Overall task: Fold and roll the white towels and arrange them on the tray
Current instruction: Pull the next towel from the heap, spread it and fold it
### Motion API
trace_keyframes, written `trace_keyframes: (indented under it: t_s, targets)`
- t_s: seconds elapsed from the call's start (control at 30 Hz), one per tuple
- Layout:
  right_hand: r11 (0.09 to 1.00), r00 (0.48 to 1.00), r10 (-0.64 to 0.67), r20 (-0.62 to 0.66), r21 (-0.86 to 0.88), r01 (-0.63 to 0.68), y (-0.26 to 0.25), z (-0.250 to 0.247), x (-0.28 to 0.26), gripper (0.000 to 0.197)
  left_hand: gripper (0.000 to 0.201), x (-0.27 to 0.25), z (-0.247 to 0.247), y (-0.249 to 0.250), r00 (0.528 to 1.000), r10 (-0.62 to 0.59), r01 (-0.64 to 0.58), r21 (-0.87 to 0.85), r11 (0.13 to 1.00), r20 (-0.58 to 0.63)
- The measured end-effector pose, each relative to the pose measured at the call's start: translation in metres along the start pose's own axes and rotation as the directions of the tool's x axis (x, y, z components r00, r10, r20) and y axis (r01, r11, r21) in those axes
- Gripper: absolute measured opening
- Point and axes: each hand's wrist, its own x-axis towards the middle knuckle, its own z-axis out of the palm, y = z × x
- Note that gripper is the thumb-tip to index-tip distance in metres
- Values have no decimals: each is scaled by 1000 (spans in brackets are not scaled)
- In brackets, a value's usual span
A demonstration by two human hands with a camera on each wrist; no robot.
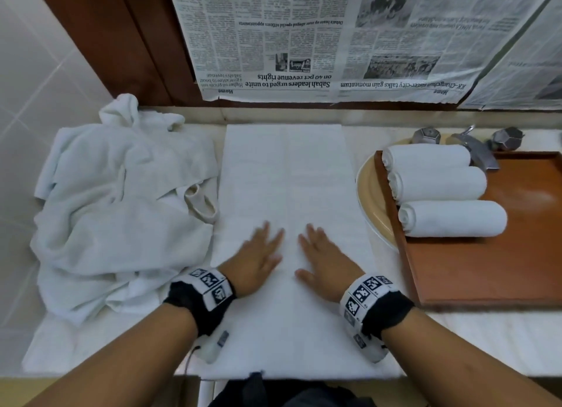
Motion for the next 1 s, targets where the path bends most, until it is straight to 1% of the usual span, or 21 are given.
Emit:
trace_keyframes:
  t_s: [0.03,0.07,0.1,0.17,0.2,0.23,0.27,0.33,0.37,0.4,0.43,0.5,0.57,0.63,0.7,0.73,0.77,0.8,0.83,0.93,1.0]
  targets:
    - [999,999,-16,44,-39,17,3,1,8,80,64,10,1,0,992,6,-1,-40,999,127]
    - [998,998,23,54,-59,-19,11,-1,17,81,61,20,-3,-7,985,-23,30,-39,999,170]
    - [993,994,100,36,-61,-98,22,-6,23,82,61,28,-9,-16,985,-94,94,6,996,144]
    - [962,962,272,-12,-19,-272,41,-25,35,82,63,44,-25,-44,966,-258,257,73,964,11]
    - [950,949,314,-24,13,-313,44,-34,39,81,64,47,-36,-51,943,-329,331,49,942,-44]
    - [950,950,310,-33,41,-308,42,-41,42,80,65,49,-44,-51,936,-345,347,10,938,-69]
    - [965,964,262,-49,47,-260,35,-45,43,79,64,49,-48,-45,952,-294,294,-16,956,-85]
    - [995,993,102,-60,13,-102,15,-44,45,79,61,50,-50,-23,990,-112,112,-14,994,-85]
    - [999,999,36,-34,-3,-36,8,-39,44,79,60,52,-46,-17,998,-51,51,-7,999,-42]
    - [1000,1000,10,9,-10,-10,5,-32,44,80,60,55,-42,-20,999,-46,46,14,999,21]
    - [999,999,32,42,-9,-32,8,-26,43,79,63,58,-40,-30,993,-98,95,60,994,60]
    - [985,984,172,40,16,-173,25,-23,41,79,69,62,-39,-57,967,-256,252,123,960,17]
    - [951,952,306,19,48,-307,41,-30,35,79,71,58,-44,-70,936,-350,352,48,935,-44]
    - [938,940,340,6,72,-339,40,-34,23,80,69,50,-40,-57,946,-314,318,48,947,-75]
    - [970,970,241,-28,29,-241,26,-30,11,80,69,40,-26,-33,982,-162,173,115,978,-103]
    - [985,985,170,-23,-7,-170,20,-24,4,80,69,34,-16,-23,993,-87,96,125,988,-76]
    - [992,993,120,7,-28,-120,16,-15,-3,81,69,27,-6,-18,998,-60,61,144,988,-13]
    - [994,993,107,44,-36,-105,17,-7,-9,82,69,21,4,-18,996,-75,66,177,982,47]
    - [992,990,126,67,-29,-125,21,-1,-15,82,70,14,12,-22,991,-118,101,209,973,70]
    - [967,966,244,86,49,-248,40,6,-33,80,72,-11,21,-37,964,-266,260,196,946,4]
    - [962,961,257,100,63,-264,47,10,-48,81,70,-29,24,-41,957,-291,288,161,944,-7]
